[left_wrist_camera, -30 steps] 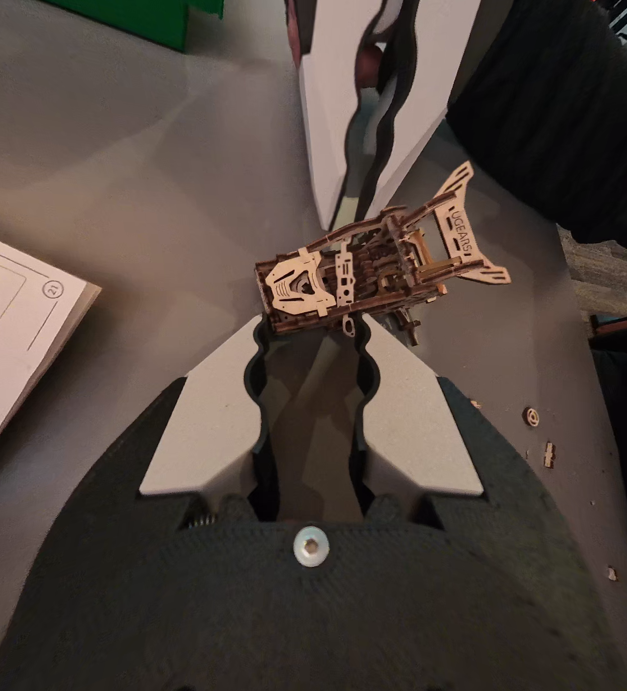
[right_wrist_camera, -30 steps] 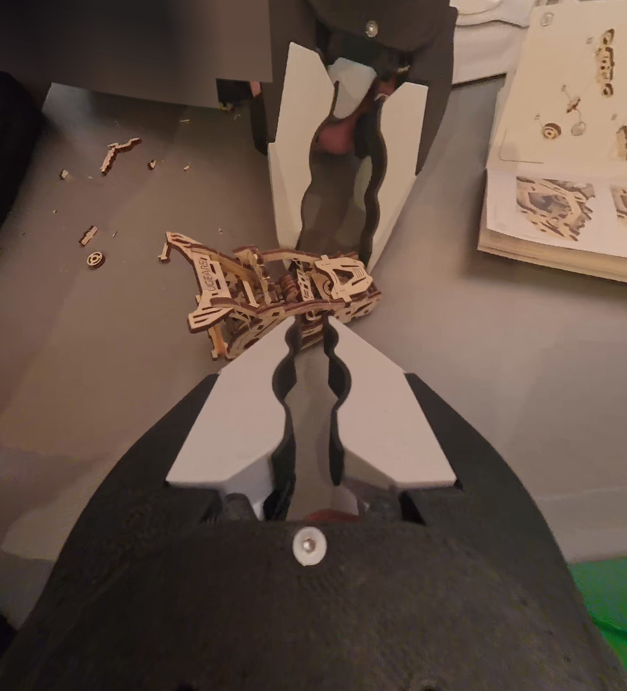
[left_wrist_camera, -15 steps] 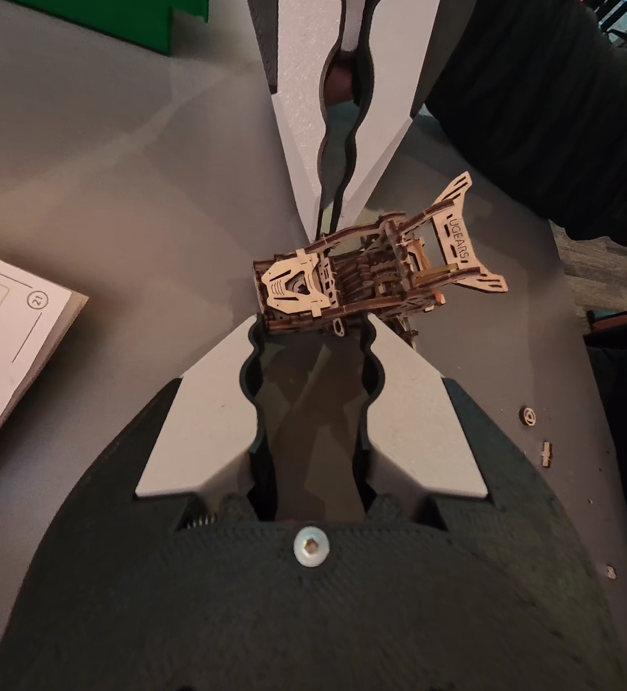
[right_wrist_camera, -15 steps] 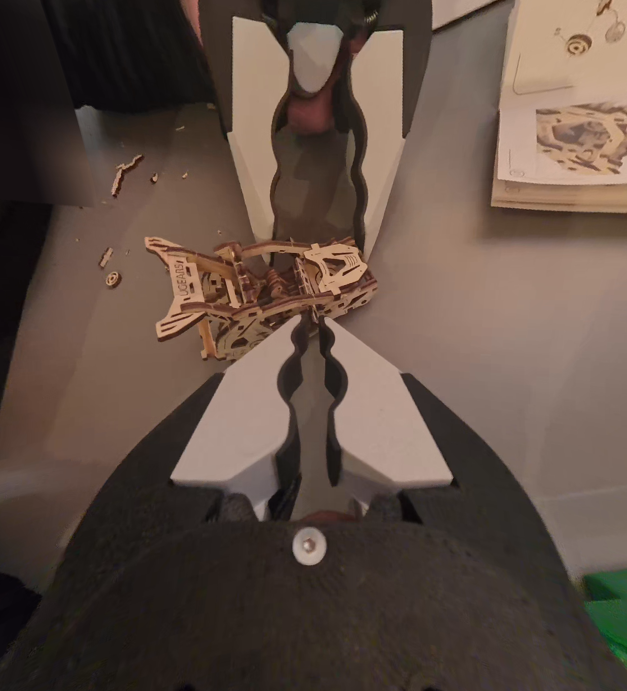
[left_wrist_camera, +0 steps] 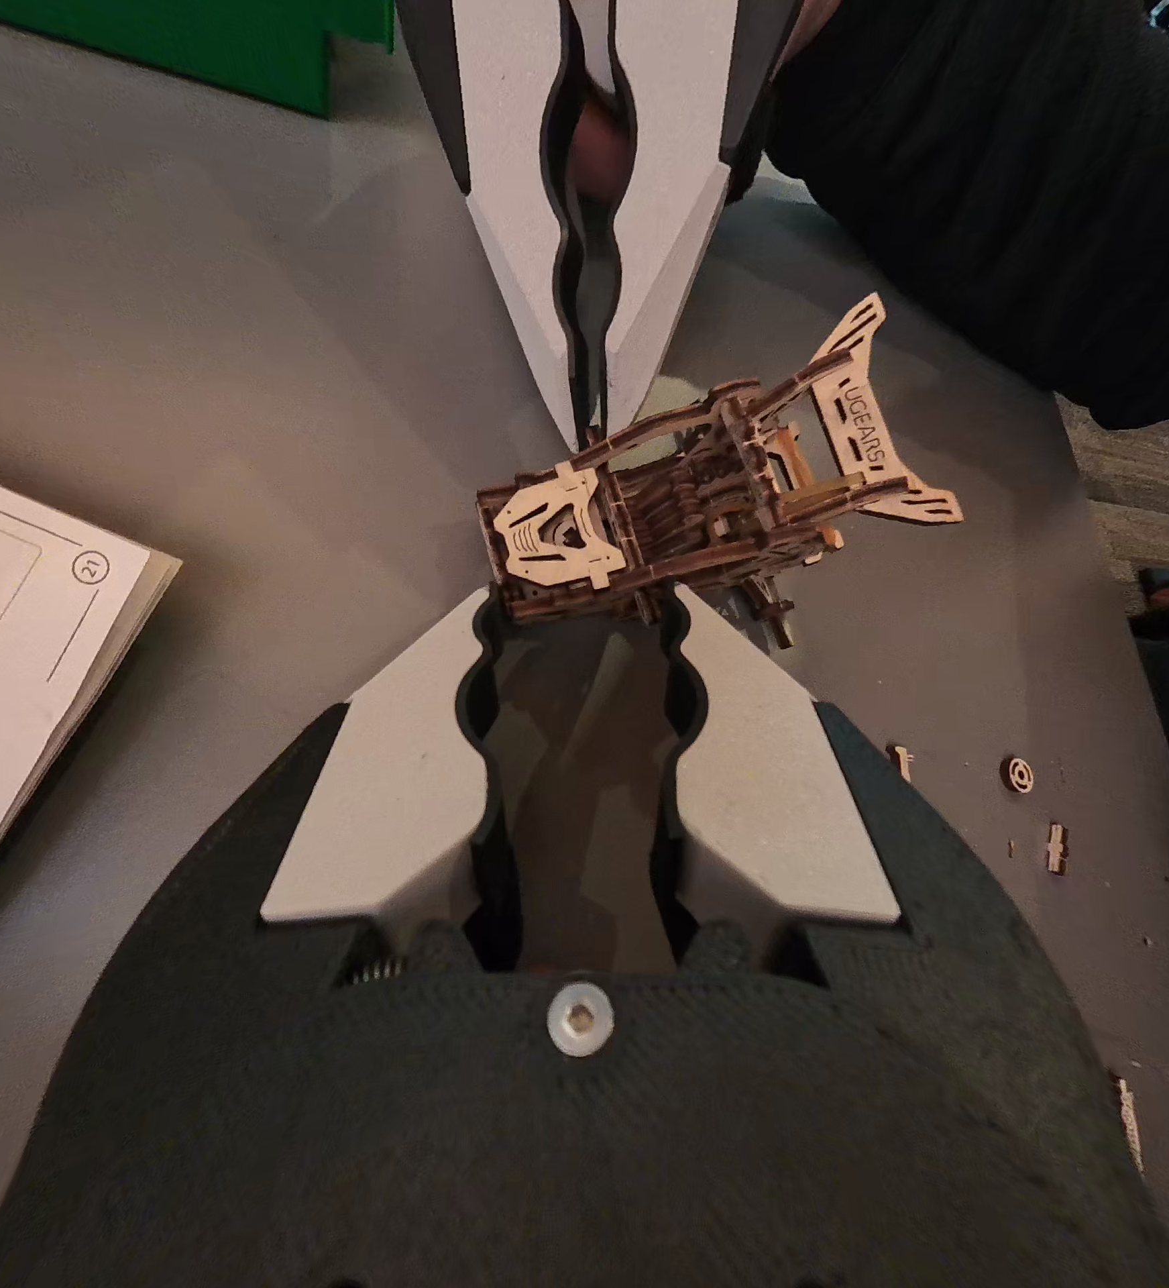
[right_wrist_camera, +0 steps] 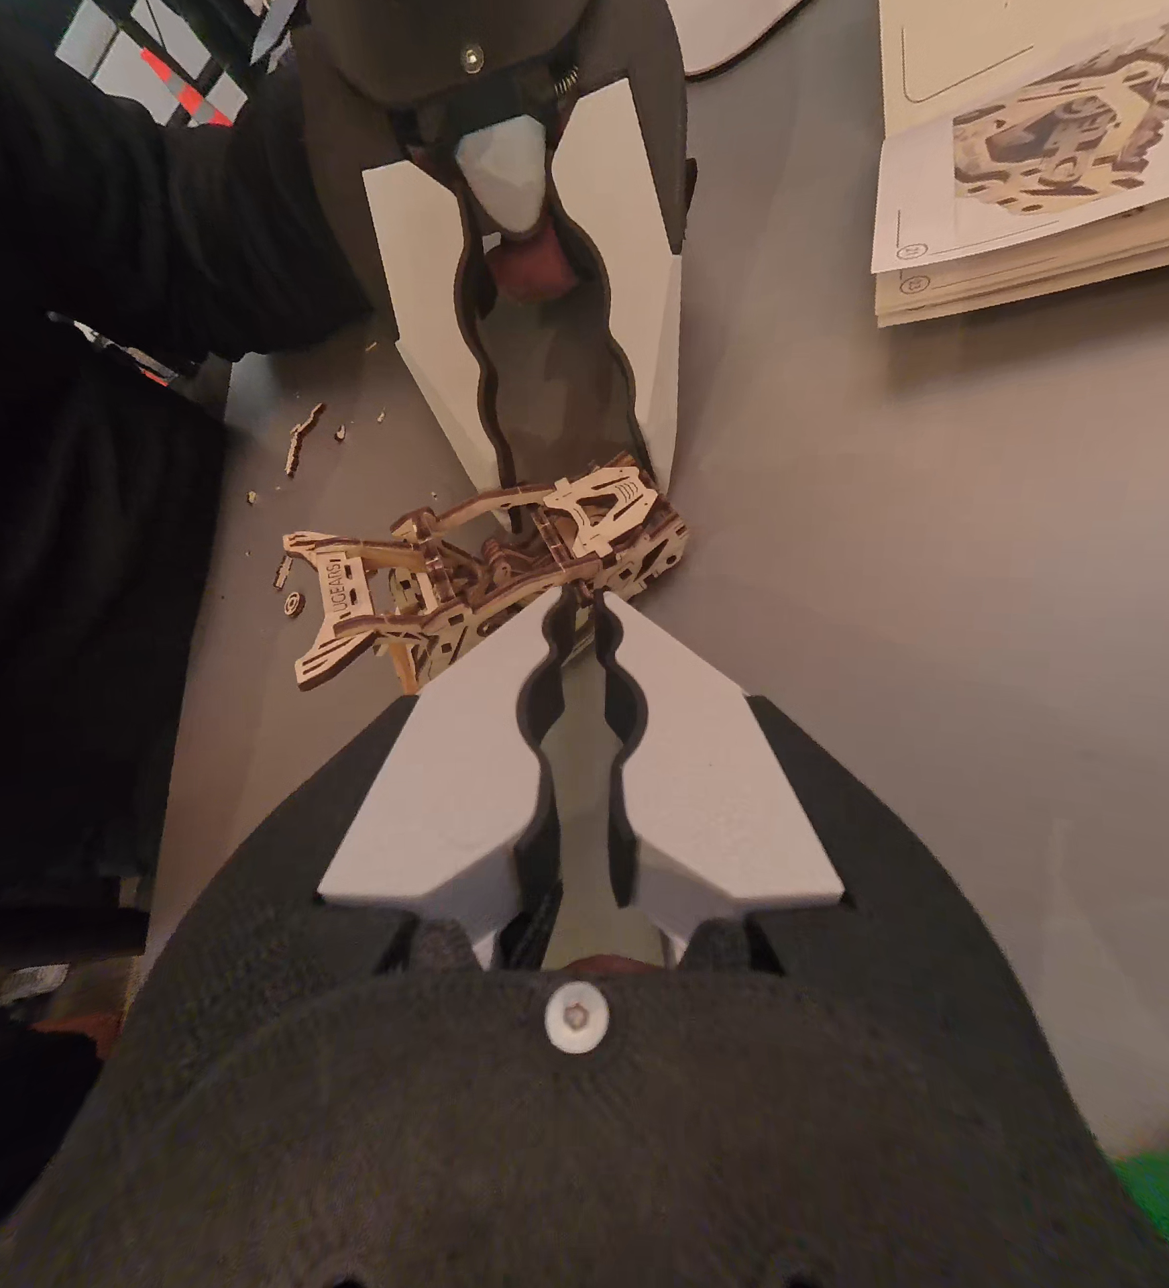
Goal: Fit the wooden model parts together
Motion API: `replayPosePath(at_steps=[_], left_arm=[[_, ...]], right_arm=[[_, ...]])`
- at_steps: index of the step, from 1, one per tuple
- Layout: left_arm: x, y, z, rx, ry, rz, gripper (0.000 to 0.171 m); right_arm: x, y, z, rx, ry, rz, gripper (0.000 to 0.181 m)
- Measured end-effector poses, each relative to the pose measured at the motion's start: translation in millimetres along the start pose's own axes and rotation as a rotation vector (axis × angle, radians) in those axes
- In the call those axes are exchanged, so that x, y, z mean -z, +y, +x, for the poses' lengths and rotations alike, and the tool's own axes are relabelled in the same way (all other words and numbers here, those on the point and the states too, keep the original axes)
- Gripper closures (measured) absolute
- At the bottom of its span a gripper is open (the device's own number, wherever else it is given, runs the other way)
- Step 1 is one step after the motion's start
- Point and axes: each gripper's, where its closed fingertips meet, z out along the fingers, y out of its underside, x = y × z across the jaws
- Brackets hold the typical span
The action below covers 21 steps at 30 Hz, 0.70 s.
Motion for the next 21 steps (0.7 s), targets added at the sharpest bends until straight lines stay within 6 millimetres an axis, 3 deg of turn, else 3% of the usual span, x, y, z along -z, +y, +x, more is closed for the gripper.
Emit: replayPosePath(at_steps=[14, 21], left_arm=[[1, 0, -5, -0.031, -0.044, 0.007, 0.129], [1, -1, -6, -0.021, -0.038, 0.011, 0.129]], right_arm=[[0, -12, 4, -0.168, -0.058, 0.073, 0.179], [-1, -5, 4, -0.180, -0.043, 0.034, 0.179]])
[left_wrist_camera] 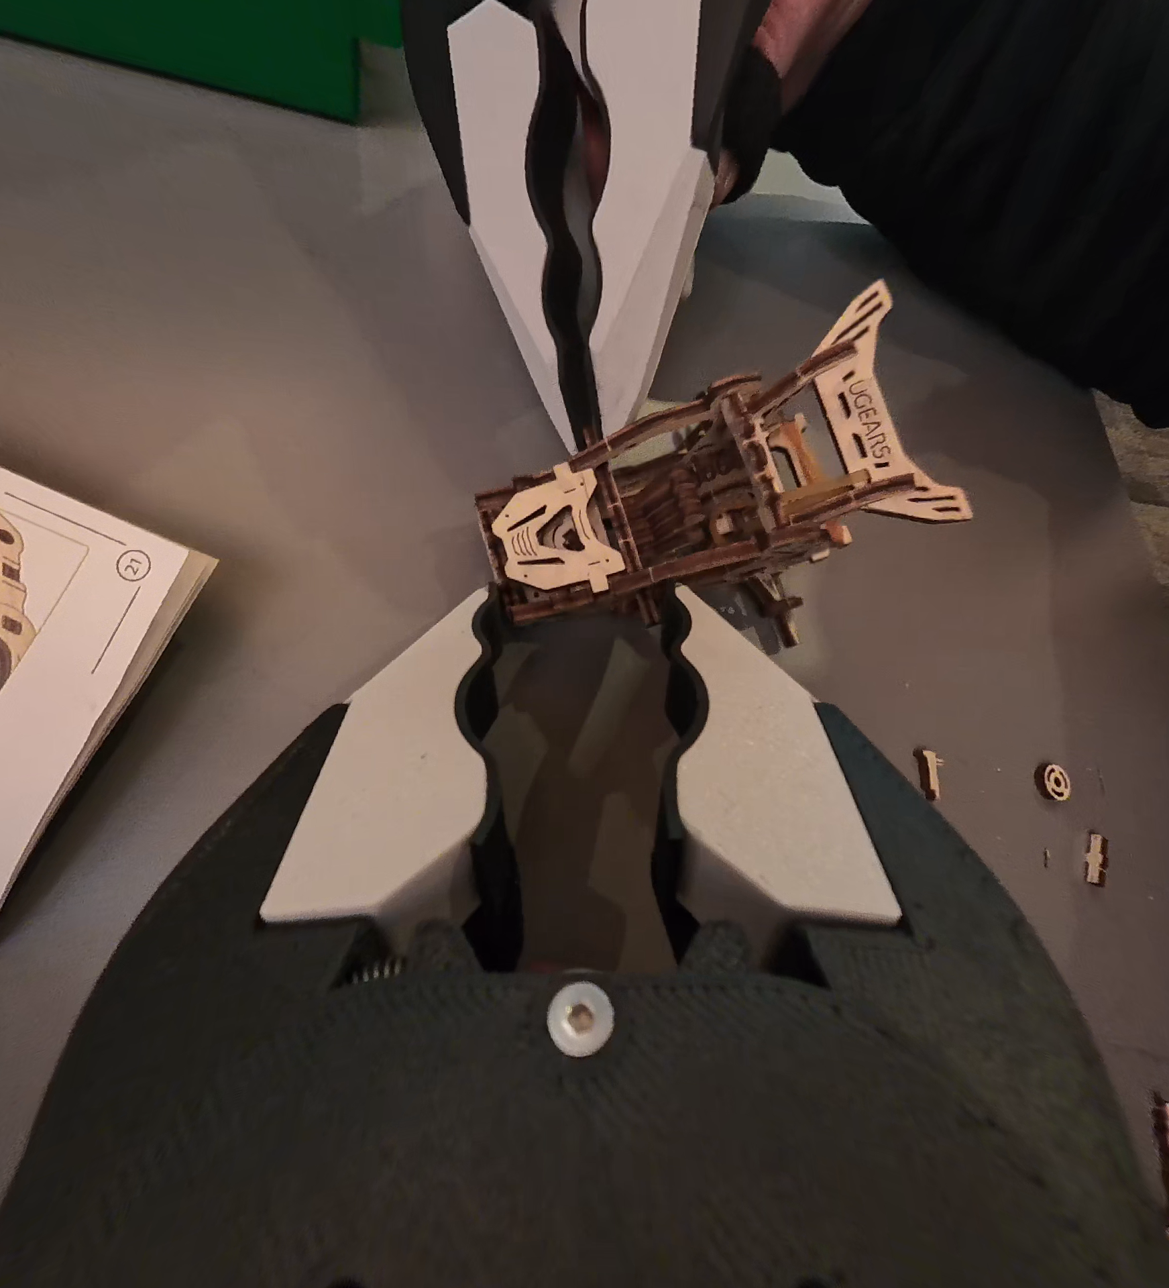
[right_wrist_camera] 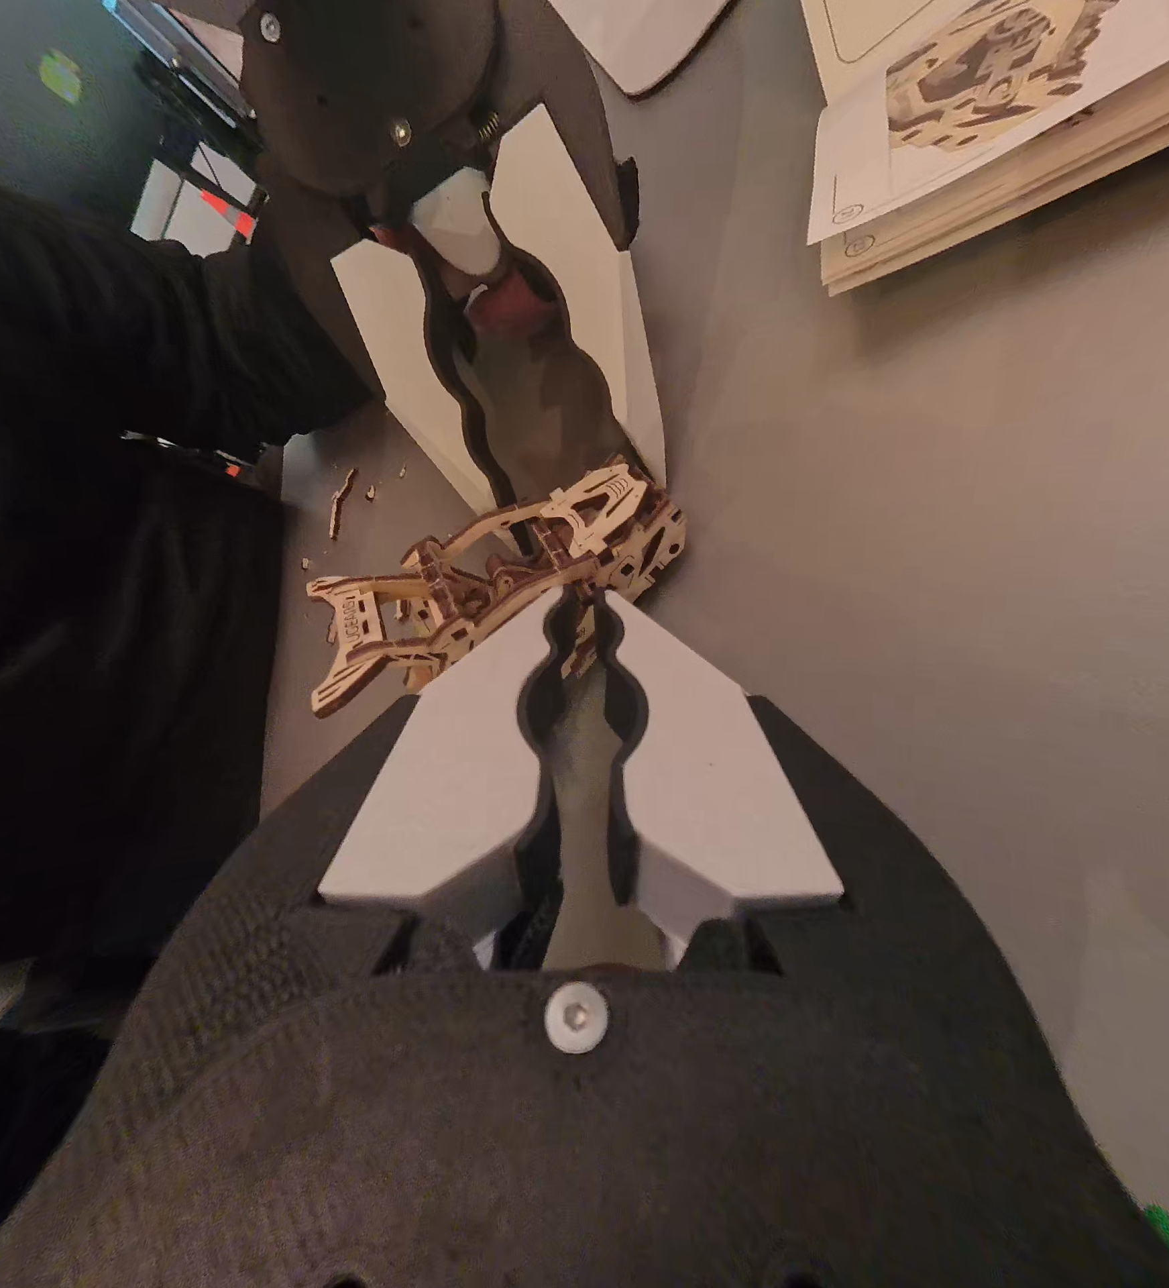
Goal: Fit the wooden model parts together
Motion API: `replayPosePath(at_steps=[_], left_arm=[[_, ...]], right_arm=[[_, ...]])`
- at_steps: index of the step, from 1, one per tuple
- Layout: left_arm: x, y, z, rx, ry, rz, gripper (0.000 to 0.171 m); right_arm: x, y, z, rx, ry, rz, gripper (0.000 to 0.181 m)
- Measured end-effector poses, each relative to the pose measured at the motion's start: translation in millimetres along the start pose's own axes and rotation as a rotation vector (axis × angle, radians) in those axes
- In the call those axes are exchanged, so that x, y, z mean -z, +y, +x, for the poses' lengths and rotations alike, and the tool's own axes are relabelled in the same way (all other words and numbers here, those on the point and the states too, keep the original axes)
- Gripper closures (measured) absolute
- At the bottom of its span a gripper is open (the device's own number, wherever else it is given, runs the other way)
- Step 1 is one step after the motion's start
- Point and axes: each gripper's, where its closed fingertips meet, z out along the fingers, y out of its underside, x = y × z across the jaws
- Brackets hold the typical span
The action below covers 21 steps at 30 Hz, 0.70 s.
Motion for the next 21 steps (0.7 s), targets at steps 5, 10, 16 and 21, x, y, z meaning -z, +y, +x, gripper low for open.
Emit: replayPosePath(at_steps=[5, 10, 16, 21], left_arm=[[-0.9, 0.1, 1.2, -0.012, 0.000, -0.003, 0.129], [-0.7, 0.1, 0.2, -0.013, -0.010, -0.002, 0.130], [-0.5, 0.5, -0.1, -0.014, -0.013, -0.001, 0.130], [0.2, 0.6, -1.5, -0.017, -0.027, 0.002, 0.130]], right_arm=[[-0.6, 3.1, -0.7, -0.033, -0.006, -0.014, 0.179], [-0.7, 2.0, 0.8, -0.041, -0.003, -0.004, 0.179], [-1.2, 1.6, 1.9, -0.022, 0.012, -0.004, 0.179], [-1.6, -0.1, 3.6, -0.053, 0.009, 0.006, 0.179]])
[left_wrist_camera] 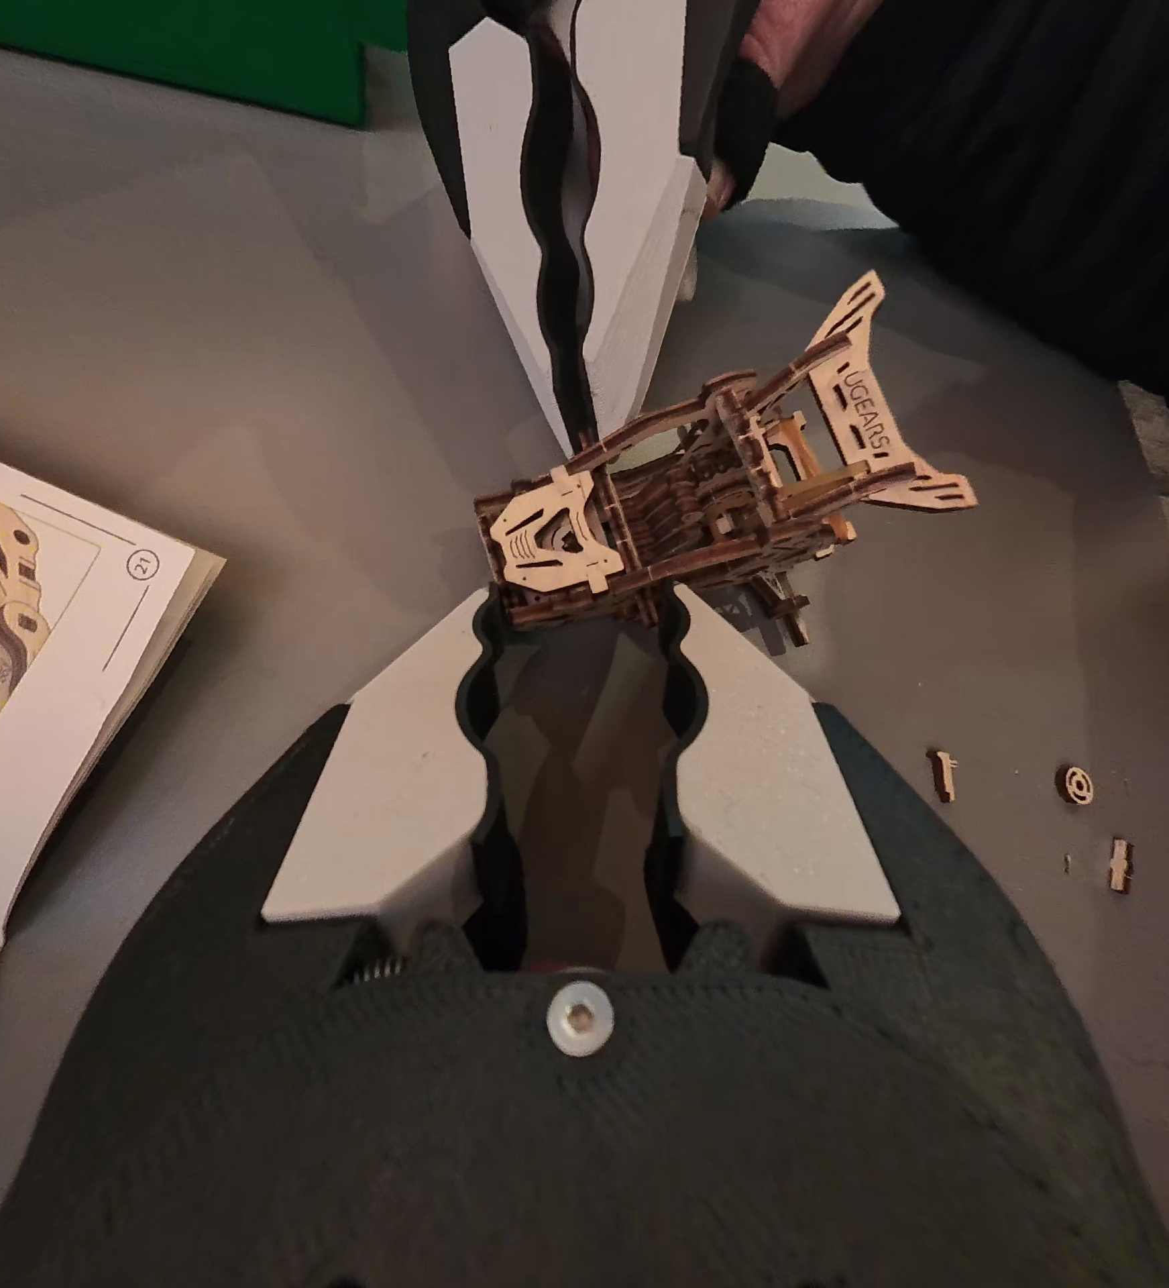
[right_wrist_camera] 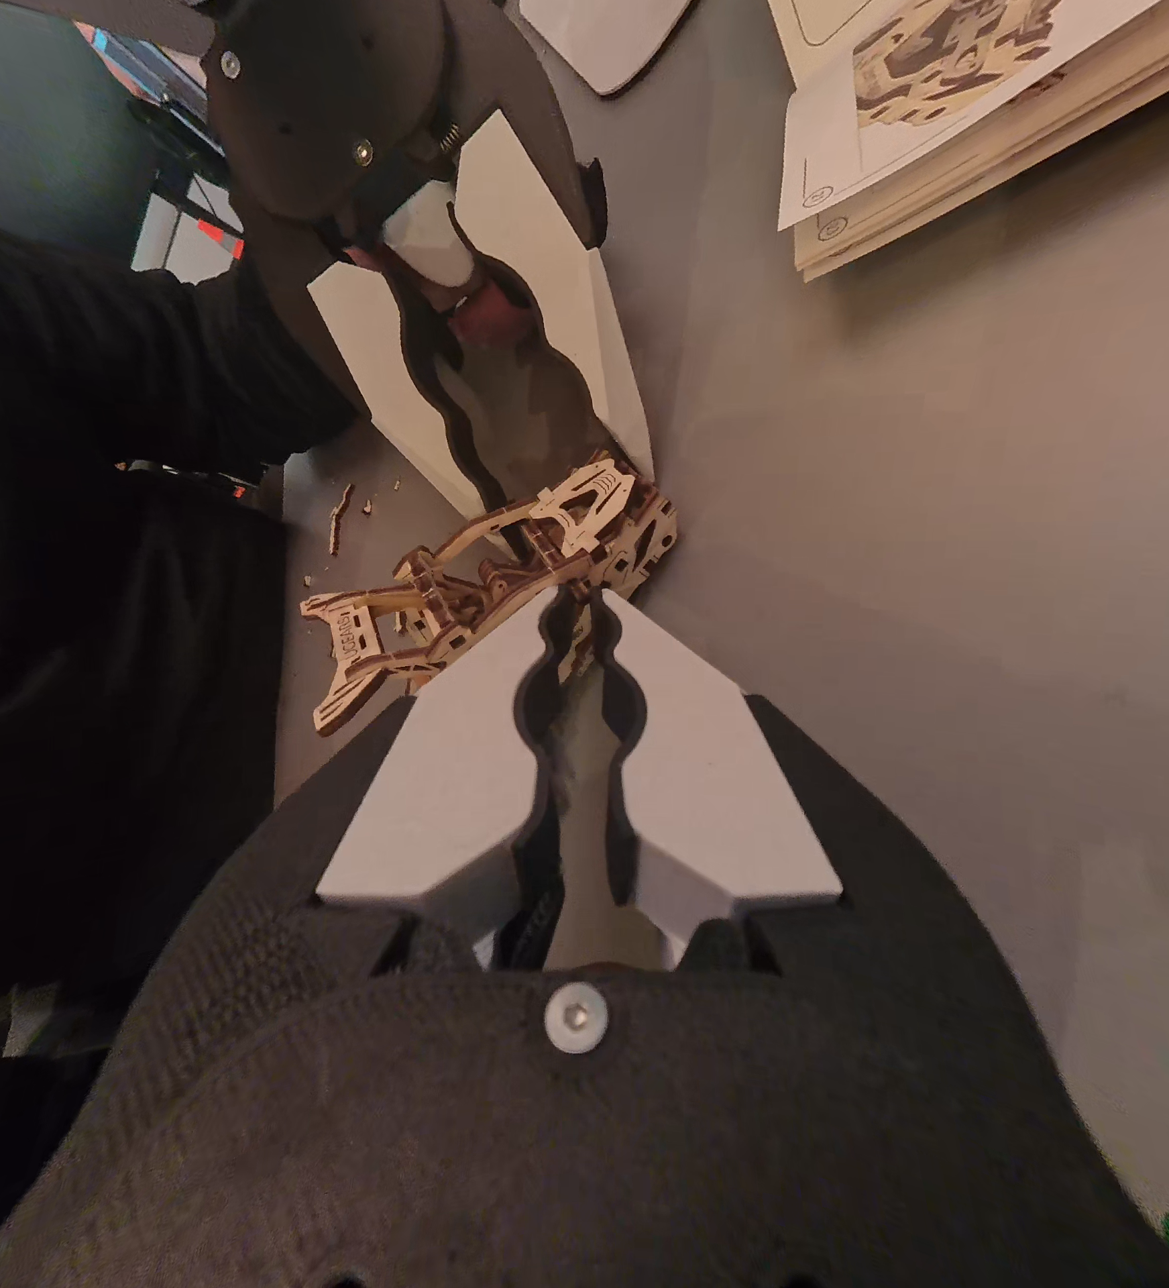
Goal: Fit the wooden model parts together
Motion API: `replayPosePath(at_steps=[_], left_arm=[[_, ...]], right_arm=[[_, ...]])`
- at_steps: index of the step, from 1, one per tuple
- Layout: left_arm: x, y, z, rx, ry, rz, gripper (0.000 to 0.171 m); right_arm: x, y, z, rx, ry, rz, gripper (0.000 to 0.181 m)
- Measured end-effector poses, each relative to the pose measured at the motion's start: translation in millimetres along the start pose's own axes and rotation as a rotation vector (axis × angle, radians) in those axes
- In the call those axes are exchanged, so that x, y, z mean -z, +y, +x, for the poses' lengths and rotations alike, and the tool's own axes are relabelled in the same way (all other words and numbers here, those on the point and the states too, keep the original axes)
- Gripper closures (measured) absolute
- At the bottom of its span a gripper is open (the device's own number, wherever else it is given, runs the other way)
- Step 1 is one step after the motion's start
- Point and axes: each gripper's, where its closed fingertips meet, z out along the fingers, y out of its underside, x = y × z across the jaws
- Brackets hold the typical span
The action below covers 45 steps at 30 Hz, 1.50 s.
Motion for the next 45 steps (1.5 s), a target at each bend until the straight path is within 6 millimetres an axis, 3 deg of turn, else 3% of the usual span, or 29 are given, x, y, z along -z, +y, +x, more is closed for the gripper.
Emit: replayPosePath(at_steps=[10, 17, 23, 31, 34, 45], left_arm=[[1, 0, -1, 0.013, 0.002, 0.007, 0.130], [1, 0, -1, 0.011, 0.016, 0.004, 0.130], [-1, 4, 13, -0.058, 0.078, -0.025, 0.131], [-4, 10, 36, -0.138, 0.185, -0.066, 0.130], [-4, 12, 40, -0.148, 0.204, -0.074, 0.130], [-3, 13, 41, -0.155, 0.205, -0.074, 0.130]], right_arm=[[0, -2, 1, 0.017, 0.010, 0.009, 0.178], [1, -2, 0, 0.157, 0.066, 0.004, 0.176], [0, 5, 0, 0.352, 0.138, -0.053, 0.147], [-13, 19, -15, 0.534, 0.099, -0.141, 0.133], [-20, 27, -21, 0.571, 0.065, -0.190, 0.143], [-21, 29, -23, 0.579, 0.060, -0.197, 0.144]])
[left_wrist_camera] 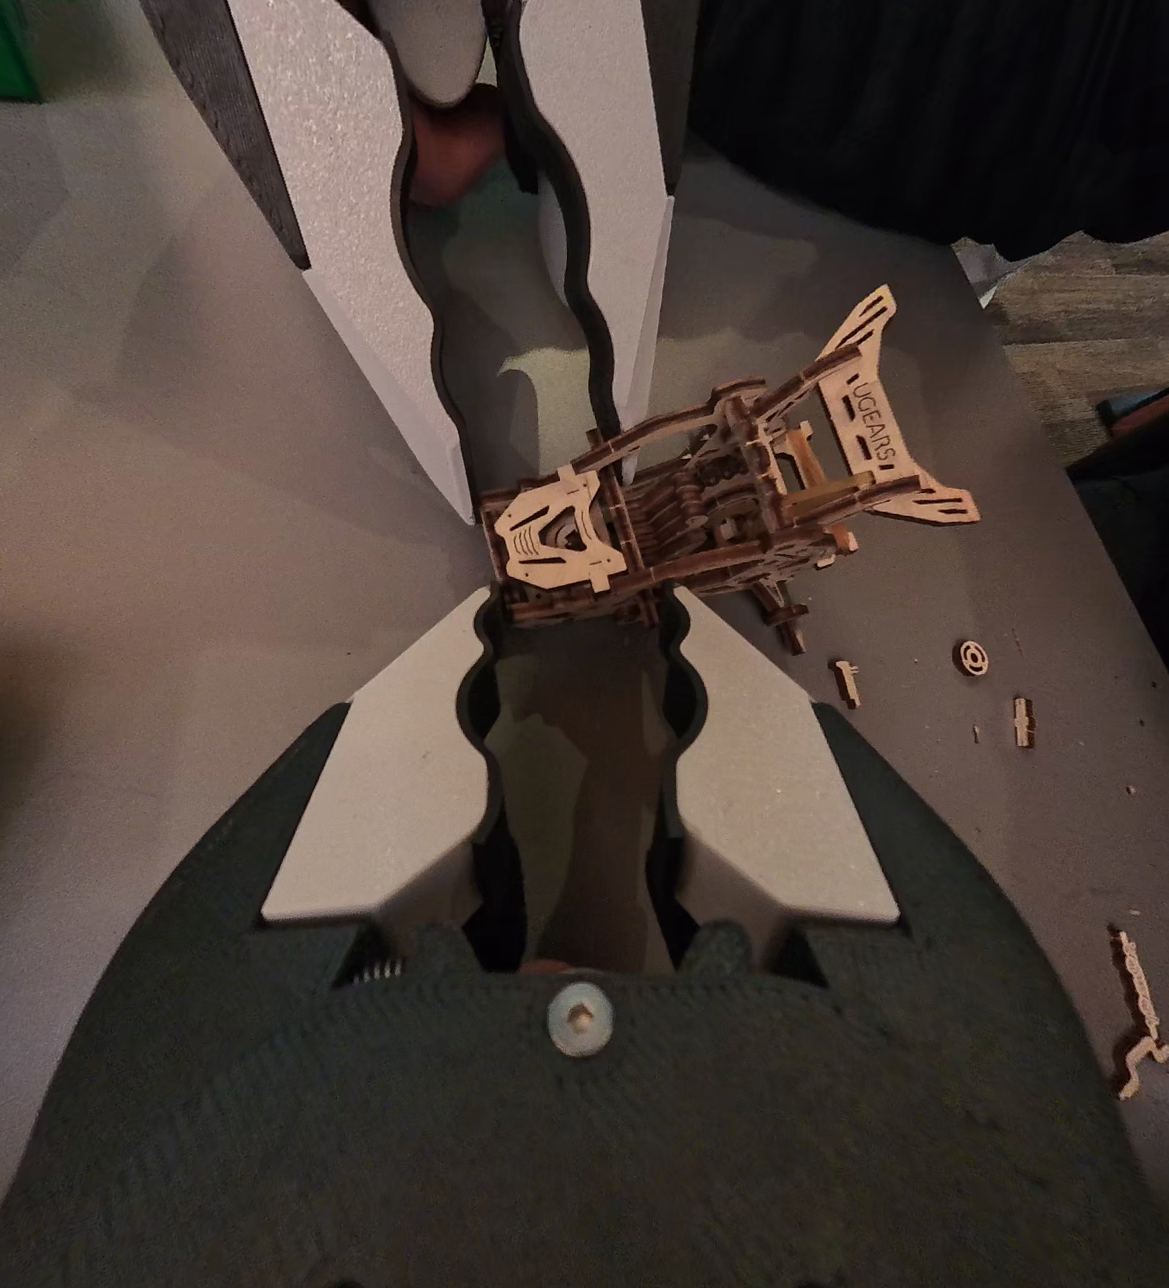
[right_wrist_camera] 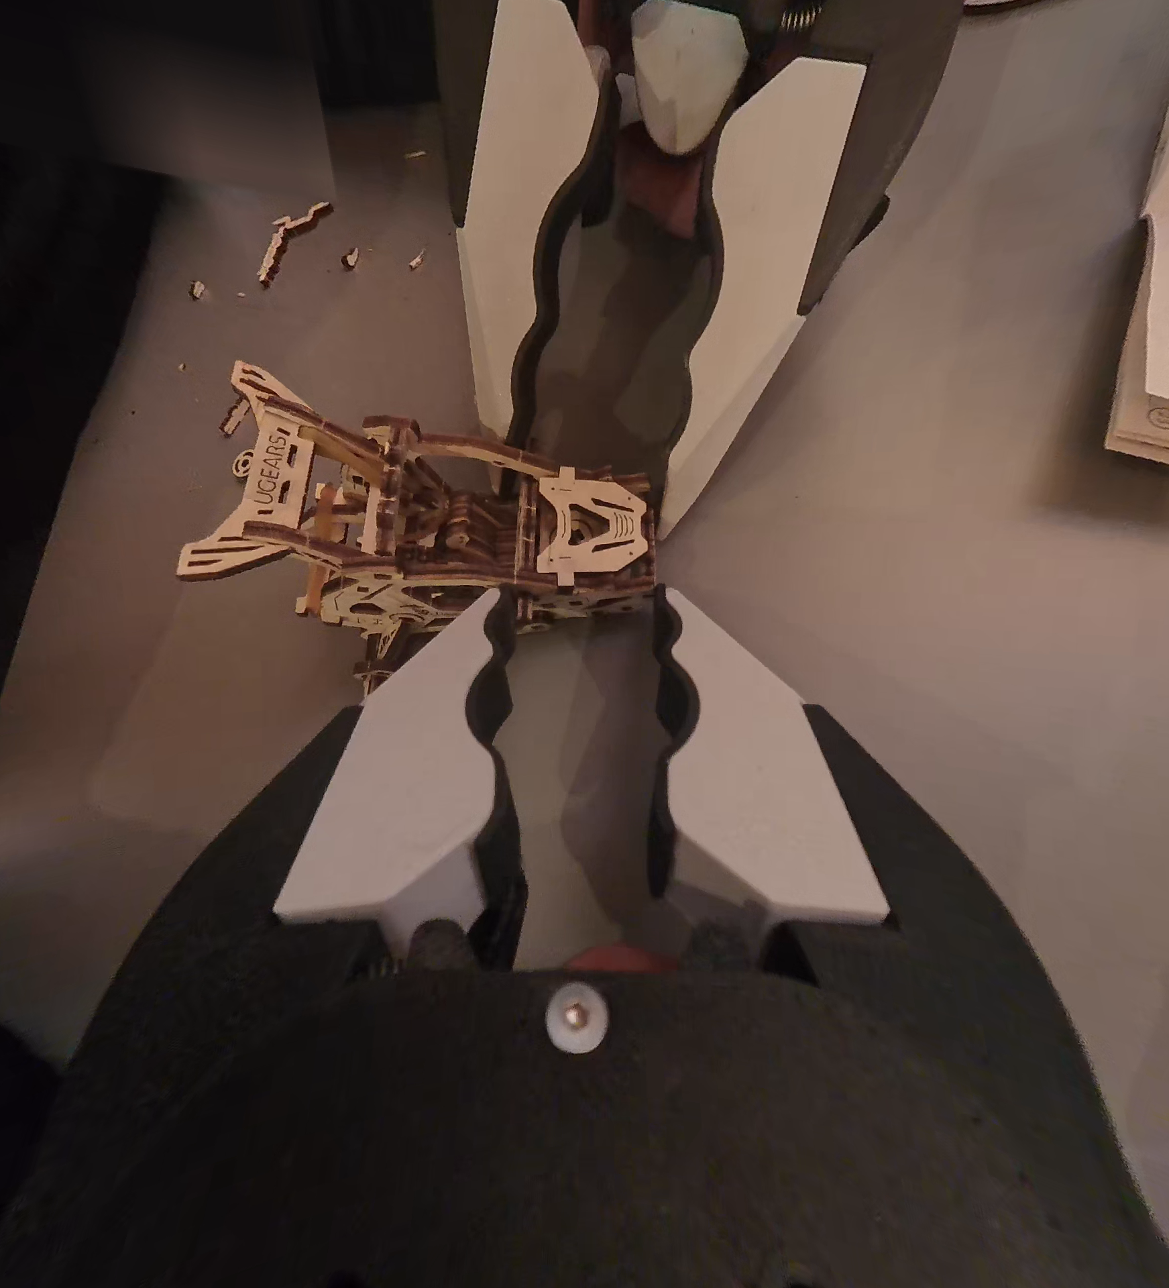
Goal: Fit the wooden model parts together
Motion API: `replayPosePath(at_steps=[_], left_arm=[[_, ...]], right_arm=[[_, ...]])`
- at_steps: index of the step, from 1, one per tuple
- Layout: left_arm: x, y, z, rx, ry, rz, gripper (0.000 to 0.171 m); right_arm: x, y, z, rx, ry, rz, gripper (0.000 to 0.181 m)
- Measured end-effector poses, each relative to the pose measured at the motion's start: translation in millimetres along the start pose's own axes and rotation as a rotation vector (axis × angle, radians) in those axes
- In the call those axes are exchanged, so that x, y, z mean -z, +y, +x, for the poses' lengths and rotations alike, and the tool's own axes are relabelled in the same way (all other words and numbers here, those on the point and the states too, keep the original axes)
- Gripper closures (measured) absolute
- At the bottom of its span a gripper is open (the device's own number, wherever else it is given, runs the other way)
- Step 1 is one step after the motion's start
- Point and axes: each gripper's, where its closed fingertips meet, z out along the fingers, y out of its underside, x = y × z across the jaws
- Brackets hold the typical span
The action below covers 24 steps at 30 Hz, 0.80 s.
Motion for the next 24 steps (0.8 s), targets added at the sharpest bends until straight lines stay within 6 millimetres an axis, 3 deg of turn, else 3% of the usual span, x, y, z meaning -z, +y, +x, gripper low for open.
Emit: replayPosePath(at_steps=[24], left_arm=[[0.3, 2.2, 1.3, -0.045, 0.003, -0.016, 0.130]], right_arm=[[-0.6, 0.1, -1.2, -0.008, 0.003, 0.003, 0.144]])
